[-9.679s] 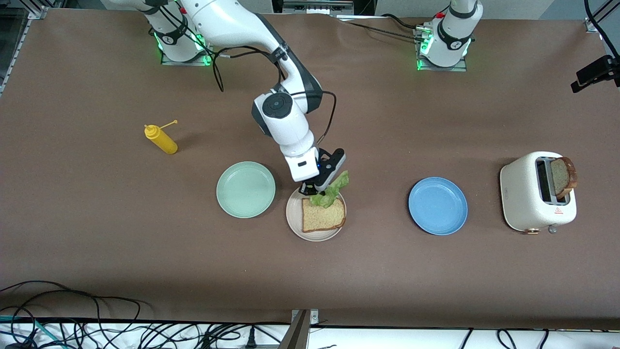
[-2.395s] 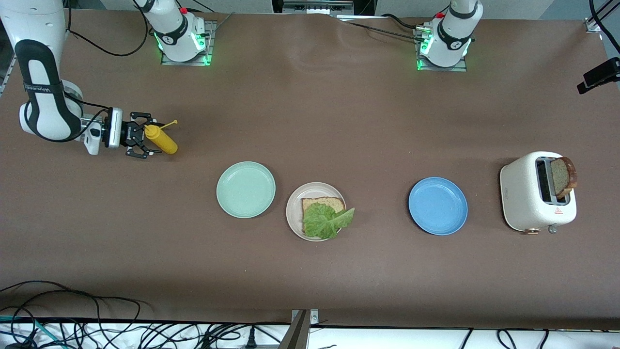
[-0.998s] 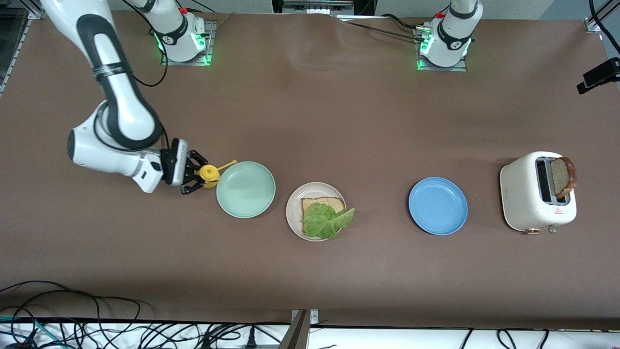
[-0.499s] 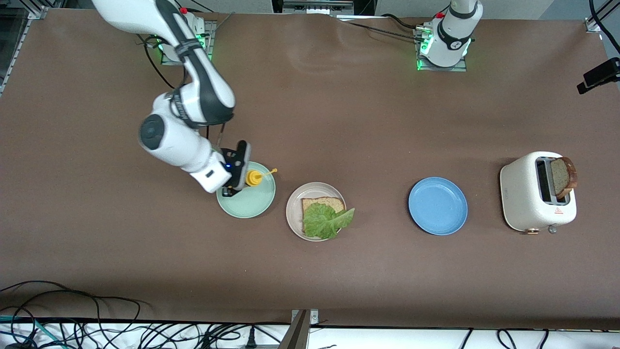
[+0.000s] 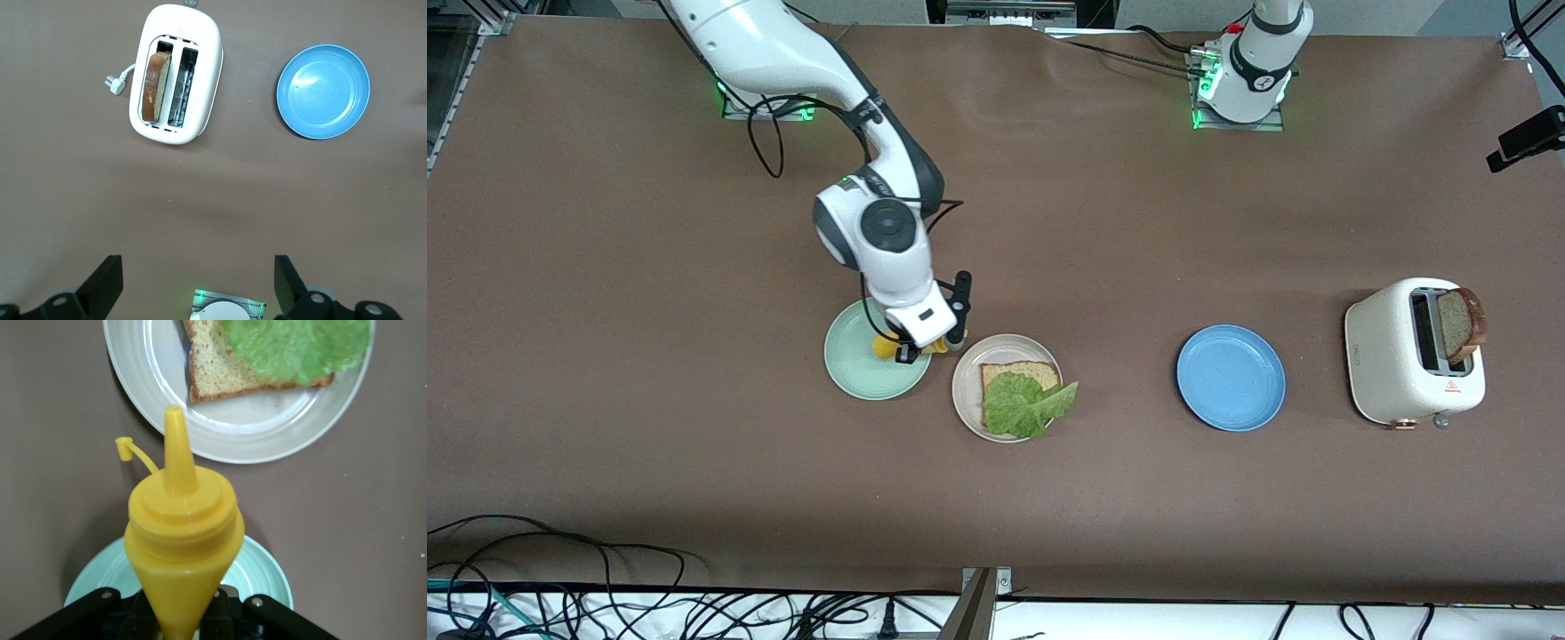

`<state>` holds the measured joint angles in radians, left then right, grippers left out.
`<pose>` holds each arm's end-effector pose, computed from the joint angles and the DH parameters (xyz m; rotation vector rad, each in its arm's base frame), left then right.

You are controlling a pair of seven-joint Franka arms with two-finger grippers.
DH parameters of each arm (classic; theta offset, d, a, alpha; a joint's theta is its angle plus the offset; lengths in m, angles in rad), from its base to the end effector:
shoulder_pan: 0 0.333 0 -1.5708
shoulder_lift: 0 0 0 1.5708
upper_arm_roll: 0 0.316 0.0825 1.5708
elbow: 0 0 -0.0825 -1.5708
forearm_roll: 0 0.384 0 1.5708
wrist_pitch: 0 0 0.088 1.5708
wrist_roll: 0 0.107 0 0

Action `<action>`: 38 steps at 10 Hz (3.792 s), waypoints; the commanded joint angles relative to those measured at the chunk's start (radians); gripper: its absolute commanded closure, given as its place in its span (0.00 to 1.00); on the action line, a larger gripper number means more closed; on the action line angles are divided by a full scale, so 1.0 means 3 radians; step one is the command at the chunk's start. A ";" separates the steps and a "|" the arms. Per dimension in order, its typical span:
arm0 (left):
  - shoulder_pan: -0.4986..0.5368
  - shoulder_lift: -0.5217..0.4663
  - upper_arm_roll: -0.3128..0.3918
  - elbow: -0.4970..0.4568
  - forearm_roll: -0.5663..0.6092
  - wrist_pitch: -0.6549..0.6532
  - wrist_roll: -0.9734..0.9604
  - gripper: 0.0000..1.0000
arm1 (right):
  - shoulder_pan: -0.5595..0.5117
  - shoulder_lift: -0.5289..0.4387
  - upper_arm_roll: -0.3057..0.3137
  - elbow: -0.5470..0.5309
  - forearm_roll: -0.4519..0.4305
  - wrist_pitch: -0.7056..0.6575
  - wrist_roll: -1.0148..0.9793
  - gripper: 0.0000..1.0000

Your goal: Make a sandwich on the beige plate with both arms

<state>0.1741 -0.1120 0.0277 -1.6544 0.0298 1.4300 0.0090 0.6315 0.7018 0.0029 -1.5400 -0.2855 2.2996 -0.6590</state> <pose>0.4925 0.1052 0.6334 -3.1070 -0.3039 0.1791 0.5785 0.4179 0.2458 2.1616 1.9685 0.0804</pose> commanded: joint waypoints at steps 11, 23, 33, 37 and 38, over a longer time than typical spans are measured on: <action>0.0023 0.0173 -0.0016 0.0089 -0.0059 -0.0022 0.0042 0.00 | 0.0273 0.0549 0.0021 0.0690 -0.1155 -0.1064 0.0412 1.00; 0.0196 0.0899 0.0040 0.0427 -0.0023 -0.0017 0.0047 0.00 | -0.0232 -0.0644 -0.0030 0.0524 0.0438 -0.1841 -0.0173 1.00; 0.0422 0.1856 0.0010 0.0667 0.0100 0.0781 0.0333 0.00 | -0.1399 -0.1588 -0.1159 -0.1665 0.3548 -0.1718 -0.4062 1.00; 0.0453 0.2020 0.0010 0.0571 0.0080 0.0940 0.0328 0.00 | -0.1675 -0.1430 -0.1252 -0.2116 0.3988 -0.1770 -0.5582 1.00; 0.0463 0.1989 0.0010 0.0504 0.0069 0.0940 0.0318 0.00 | -0.1746 -0.1338 -0.1267 -0.2198 0.4070 -0.1780 -0.5900 1.00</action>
<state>0.3074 0.4904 0.0324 -1.4933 0.0395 1.7122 0.1018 0.1387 0.2835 -0.3767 -2.1635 0.8858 1.7701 -2.3019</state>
